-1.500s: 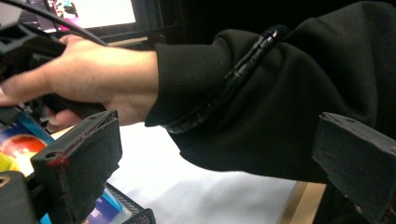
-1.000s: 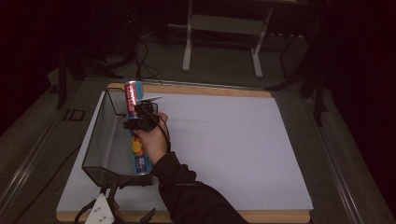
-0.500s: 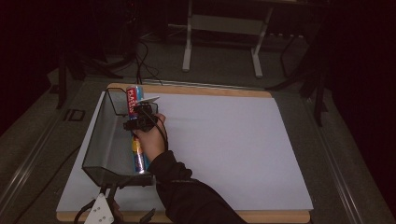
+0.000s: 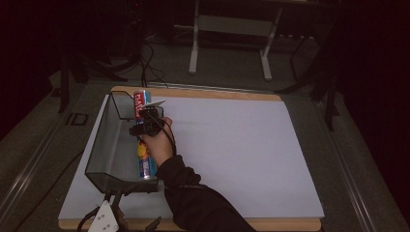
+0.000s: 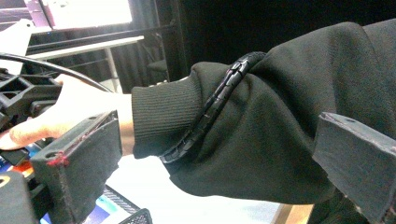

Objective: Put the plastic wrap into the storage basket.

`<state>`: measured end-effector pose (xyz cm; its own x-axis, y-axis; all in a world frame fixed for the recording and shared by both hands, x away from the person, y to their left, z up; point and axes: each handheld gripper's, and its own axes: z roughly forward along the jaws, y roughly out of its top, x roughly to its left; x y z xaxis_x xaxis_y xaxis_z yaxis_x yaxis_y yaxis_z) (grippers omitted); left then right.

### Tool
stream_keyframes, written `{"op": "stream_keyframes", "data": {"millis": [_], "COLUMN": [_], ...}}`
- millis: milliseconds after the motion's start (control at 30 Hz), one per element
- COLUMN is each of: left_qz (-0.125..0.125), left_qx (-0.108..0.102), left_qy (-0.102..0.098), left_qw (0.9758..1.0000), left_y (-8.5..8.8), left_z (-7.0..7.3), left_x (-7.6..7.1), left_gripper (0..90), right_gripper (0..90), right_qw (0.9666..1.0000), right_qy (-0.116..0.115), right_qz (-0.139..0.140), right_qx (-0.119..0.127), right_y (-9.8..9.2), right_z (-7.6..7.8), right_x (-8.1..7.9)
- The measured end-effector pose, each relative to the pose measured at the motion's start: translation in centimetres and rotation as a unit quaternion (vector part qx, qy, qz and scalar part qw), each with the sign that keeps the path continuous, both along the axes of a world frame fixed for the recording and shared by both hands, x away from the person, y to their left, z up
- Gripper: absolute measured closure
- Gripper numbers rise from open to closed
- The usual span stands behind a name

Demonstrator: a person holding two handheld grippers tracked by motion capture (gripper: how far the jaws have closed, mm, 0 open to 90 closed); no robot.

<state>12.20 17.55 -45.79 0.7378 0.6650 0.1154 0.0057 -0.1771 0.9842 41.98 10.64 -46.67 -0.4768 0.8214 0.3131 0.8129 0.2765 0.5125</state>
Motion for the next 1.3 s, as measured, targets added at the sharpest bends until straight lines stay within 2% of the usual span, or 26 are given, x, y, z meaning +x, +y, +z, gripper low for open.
{"op": "stream_keyframes", "data": {"millis": [200, 267, 433, 667, 900, 1000, 1100, 1167, 1300], "left_qz": [-0.001, -0.001, -0.001, -0.004, -0.004, -0.004, -0.003, -0.003, -0.003], "left_qx": [0.001, 0.001, 0.002, 0.002, 0.003, 0.003, 0.005, 0.005, 0.006], "left_qy": [0.000, 0.000, 0.002, 0.008, 0.009, 0.011, 0.012, 0.012, 0.014], "left_qw": [1.0000, 1.0000, 1.0000, 1.0000, 0.9999, 0.9999, 0.9999, 0.9999, 0.9999], "left_y": [0.0, 0.0, -0.1, -0.2, -0.3, -0.3, -0.4, -0.4, -0.5], "left_z": [0.0, 0.0, 0.0, -0.1, -0.1, -0.2, -0.2, -0.2, -0.3], "left_x": [0.0, 0.0, 0.1, 0.2, 0.2, 0.3, 0.4, 0.4, 0.5], "left_gripper": [2.4, 2.4, 2.4, 2.4, 2.4, 2.4, 2.4, 2.4, 2.4], "right_gripper": [19.2, 13.7, 12.9, 13.0, 12.9, 12.7, 12.2, 11.7, 11.5], "right_qw": [0.9996, 0.9989, 0.9968, 0.9905, 0.9845, 0.9819, 0.9812, 0.9795, 0.9764], "right_qy": [-0.021, -0.040, -0.072, -0.111, -0.133, -0.147, -0.153, -0.161, -0.171], "right_qz": [0.019, 0.022, 0.034, 0.081, 0.114, 0.119, 0.118, 0.120, 0.132], "right_qx": [-0.007, 0.005, -0.002, -0.004, 0.005, 0.000, 0.006, 0.012, 0.008], "right_y": [-0.1, -0.5, -1.7, -3.4, -5.4, -6.4, -7.5, -8.3, -9.6], "right_z": [0.3, 1.2, 2.5, 4.3, 5.4, 5.7, 6.2, 6.5, 6.9], "right_x": [-0.1, -0.2, -0.4, -1.7, -3.0, -3.1, -3.3, -3.5, -4.1]}}
